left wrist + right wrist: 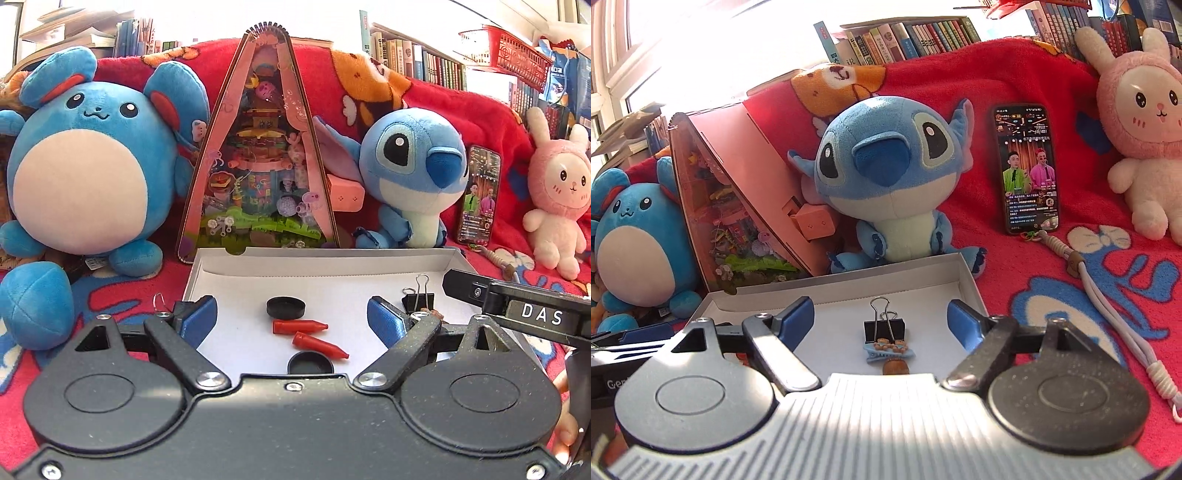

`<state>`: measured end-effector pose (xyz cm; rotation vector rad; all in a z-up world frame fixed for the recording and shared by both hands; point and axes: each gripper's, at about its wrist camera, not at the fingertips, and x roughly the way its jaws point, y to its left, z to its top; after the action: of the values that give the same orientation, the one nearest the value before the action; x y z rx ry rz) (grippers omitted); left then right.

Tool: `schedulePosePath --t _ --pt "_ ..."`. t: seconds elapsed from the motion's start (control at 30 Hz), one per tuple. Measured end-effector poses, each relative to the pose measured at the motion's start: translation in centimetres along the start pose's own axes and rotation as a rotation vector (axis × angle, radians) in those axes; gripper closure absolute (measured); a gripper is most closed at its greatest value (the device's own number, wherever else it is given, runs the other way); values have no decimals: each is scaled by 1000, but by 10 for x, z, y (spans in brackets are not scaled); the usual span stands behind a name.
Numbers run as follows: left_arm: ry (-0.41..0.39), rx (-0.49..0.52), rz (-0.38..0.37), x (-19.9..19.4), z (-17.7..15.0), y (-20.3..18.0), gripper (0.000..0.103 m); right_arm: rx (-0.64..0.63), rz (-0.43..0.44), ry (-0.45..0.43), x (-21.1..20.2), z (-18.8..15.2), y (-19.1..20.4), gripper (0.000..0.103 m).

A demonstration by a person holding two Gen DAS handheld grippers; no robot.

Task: Organize rigid objects
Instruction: 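Withdraw both tools from the box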

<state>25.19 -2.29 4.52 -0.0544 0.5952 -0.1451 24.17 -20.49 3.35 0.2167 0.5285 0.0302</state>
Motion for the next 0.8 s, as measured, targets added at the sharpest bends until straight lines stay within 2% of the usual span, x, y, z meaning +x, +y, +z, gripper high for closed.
schedulePosePath --t 0.3,0.8 --pt "-29 30 -27 -40 -20 1 14 -9 13 -15 -36 -14 -5 3" --pt "-55 84 -34 -88 -54 -2 13 -56 10 -26 -79 -35 -7 0"
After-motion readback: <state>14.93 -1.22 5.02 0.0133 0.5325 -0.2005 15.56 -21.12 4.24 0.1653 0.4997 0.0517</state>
